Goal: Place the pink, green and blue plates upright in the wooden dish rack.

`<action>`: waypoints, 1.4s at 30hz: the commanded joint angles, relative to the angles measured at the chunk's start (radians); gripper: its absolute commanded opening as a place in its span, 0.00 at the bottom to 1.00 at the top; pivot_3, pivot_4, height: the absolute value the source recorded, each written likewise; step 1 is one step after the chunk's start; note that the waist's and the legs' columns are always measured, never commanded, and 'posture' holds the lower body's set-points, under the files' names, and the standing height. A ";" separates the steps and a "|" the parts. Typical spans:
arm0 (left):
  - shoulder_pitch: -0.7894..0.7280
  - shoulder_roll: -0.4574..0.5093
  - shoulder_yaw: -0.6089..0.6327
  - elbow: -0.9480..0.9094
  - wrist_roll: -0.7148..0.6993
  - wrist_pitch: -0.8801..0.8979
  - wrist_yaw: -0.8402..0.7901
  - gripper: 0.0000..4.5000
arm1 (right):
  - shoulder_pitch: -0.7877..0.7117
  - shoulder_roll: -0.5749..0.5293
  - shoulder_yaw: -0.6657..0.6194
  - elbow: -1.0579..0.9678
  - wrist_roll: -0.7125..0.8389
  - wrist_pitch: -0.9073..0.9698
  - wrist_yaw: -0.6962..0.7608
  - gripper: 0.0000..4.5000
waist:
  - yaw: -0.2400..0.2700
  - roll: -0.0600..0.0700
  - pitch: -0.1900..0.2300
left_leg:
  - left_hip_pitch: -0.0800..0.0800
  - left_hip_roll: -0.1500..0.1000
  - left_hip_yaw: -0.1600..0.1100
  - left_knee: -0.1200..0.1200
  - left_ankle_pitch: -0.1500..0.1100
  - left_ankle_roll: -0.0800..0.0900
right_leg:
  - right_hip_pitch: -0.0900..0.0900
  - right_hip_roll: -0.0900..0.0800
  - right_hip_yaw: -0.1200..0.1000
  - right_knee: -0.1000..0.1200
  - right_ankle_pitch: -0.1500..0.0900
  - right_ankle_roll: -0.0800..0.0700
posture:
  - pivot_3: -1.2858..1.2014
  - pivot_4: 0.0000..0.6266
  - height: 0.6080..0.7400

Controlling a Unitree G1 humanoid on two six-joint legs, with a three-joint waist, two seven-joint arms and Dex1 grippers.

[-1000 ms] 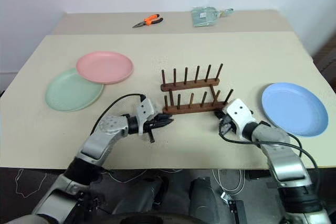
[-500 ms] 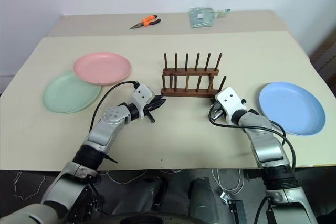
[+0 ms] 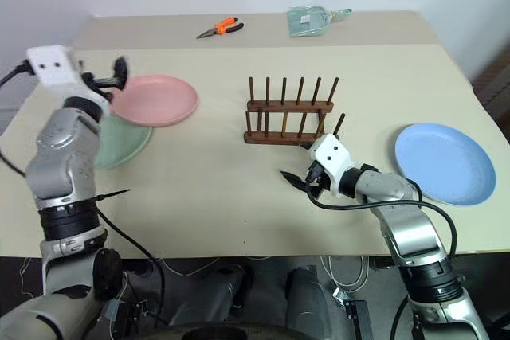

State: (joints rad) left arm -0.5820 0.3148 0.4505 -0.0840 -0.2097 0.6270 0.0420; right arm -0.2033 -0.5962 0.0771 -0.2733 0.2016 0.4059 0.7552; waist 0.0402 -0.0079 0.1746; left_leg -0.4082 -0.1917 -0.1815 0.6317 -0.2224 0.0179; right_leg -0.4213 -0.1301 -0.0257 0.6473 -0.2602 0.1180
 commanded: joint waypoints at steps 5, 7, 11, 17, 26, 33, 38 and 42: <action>-0.070 -0.094 0.258 -0.013 -0.263 0.286 0.119 0.98 | -0.049 0.022 0.018 0.011 0.012 -0.028 0.021 0.92 | 0.002 -0.003 0.001 | -0.001 0.000 0.000 0.002 0.000 0.000 | 0.001 0.000 0.000 0.000 0.001 0.001 | 0.52 0.24 1.00; -0.087 -0.113 0.311 0.004 -0.319 0.330 0.151 0.98 | -0.050 0.025 0.017 0.014 0.009 -0.031 0.021 0.92 | 0.001 -0.004 0.001 | -0.001 0.000 0.000 0.003 0.000 0.000 | 0.001 0.000 0.000 0.000 0.001 0.002 | 0.52 0.24 1.00; -0.111 -0.120 0.340 0.057 -0.391 0.376 0.161 0.98 | -0.045 0.027 0.014 0.011 0.006 -0.036 0.015 0.92 | -0.002 -0.005 0.001 | -0.001 0.000 0.000 0.003 0.000 0.000 | 0.000 0.000 0.000 0.001 0.001 0.002 | 0.52 0.24 1.00; -0.164 -0.130 0.380 0.211 -0.447 0.334 0.209 0.87 | -0.030 0.028 0.004 -0.002 -0.007 -0.052 -0.009 0.94 | 0.000 -0.005 0.000 | -0.001 0.000 0.000 0.003 0.000 -0.001 | 0.000 0.000 0.000 0.001 0.001 0.001 | 0.52 0.24 1.00; -0.176 -0.112 0.312 0.267 -0.499 0.267 0.132 0.01 | -0.052 -0.018 -0.066 -0.054 0.022 -0.018 -0.009 1.00 | 0.000 -0.005 0.000 | -0.001 0.000 0.000 0.004 0.000 -0.001 | 0.000 0.000 0.000 0.001 0.002 0.001 | 0.52 0.24 1.00; -0.145 -0.110 0.176 0.068 -0.523 0.211 -0.002 0.01 | -0.170 -0.047 -0.059 -0.132 0.024 -0.011 -0.004 1.00 | -0.005 -0.005 0.000 | -0.002 0.000 0.001 0.004 0.000 -0.001 | -0.001 0.000 0.000 0.002 0.002 0.000 | 0.52 0.24 1.00; -0.178 -0.150 0.101 -0.060 -0.588 0.216 0.002 0.01 | -0.304 -0.015 -0.021 -0.129 0.010 -0.012 -0.015 1.00 | -0.002 -0.006 0.000 | -0.002 0.000 0.001 0.004 0.000 -0.001 | -0.001 0.000 0.000 0.001 0.003 0.000 | 0.52 0.24 1.00; -0.213 -0.202 -0.010 -0.145 -0.608 0.236 0.016 0.01 | -0.443 0.003 0.092 -0.057 -0.160 -0.148 -0.049 1.00 | -0.002 -0.006 0.000 | -0.003 0.000 0.001 0.006 0.001 -0.001 | -0.001 0.000 0.000 0.002 0.003 0.000 | 0.52 0.24 1.00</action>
State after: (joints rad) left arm -0.7542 0.1204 0.4885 -0.1569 -0.7811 0.8659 0.0555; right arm -0.6094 -0.6026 0.1415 -0.3314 0.1070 0.3297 0.7270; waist 0.0382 -0.0139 0.1747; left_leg -0.4112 -0.1917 -0.1801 0.6384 -0.2219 0.0171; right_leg -0.4224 -0.1302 -0.0253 0.6491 -0.2566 0.1181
